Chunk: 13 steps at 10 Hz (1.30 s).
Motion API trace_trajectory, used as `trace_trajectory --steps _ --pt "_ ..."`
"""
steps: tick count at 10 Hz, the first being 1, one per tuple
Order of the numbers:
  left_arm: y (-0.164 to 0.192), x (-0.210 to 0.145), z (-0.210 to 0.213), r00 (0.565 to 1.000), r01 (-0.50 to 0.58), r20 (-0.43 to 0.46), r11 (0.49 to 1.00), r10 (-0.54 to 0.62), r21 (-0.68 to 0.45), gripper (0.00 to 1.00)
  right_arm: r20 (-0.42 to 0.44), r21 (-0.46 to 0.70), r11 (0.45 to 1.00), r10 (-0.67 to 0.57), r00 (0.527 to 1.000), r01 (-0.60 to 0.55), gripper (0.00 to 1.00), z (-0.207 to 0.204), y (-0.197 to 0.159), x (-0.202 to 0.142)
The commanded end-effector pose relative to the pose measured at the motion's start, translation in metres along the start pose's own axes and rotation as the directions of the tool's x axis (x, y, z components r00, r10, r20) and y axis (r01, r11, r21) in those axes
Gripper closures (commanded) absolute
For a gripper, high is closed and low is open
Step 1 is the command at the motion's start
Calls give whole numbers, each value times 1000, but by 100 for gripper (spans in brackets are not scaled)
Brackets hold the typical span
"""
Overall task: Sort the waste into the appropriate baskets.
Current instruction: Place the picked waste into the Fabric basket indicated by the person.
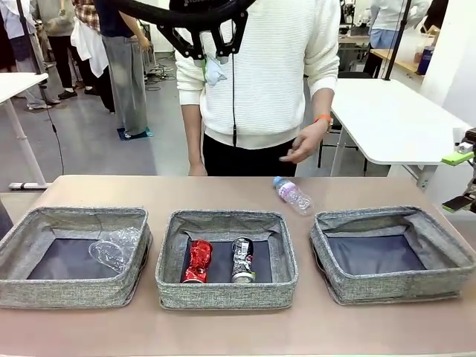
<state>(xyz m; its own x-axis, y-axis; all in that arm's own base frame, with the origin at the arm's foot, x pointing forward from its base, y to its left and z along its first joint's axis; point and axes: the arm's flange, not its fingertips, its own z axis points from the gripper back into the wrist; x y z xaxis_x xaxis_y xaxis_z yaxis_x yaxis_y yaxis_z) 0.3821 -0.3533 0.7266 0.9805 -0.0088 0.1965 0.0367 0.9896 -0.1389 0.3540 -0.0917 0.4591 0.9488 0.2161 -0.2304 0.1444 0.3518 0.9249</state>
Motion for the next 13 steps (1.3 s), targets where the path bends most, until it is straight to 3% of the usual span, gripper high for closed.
trace_trajectory --steps 1,9,10,11,12,13 --pt "3 -1 3 1000 -3 9 1000 2 7 86 2 7 1000 -9 1000 9 0 0 4 -2" --pt "0 0 0 1000 0 0 1000 0 0 86 0 0 1000 0 1000 0 0 0 0 0" --pt "-14 2 -36 991 125 52 986 -120 -114 86 55 -12 1000 -17 998 18 0 22 -12 -3" --pt "-31 1 -93 979 203 26 962 -202 -184 86 127 -14 1000 -21 992 23 0 61 -28 -22" --pt "-57 0 -152 962 261 -2 917 -274 -303 86 253 -3 999 -37 967 39 0 106 -44 -55" --pt "-95 -4 -214 945 305 13 869 -326 -390 86 395 83 996 -60 917 29 0 153 -62 -103"
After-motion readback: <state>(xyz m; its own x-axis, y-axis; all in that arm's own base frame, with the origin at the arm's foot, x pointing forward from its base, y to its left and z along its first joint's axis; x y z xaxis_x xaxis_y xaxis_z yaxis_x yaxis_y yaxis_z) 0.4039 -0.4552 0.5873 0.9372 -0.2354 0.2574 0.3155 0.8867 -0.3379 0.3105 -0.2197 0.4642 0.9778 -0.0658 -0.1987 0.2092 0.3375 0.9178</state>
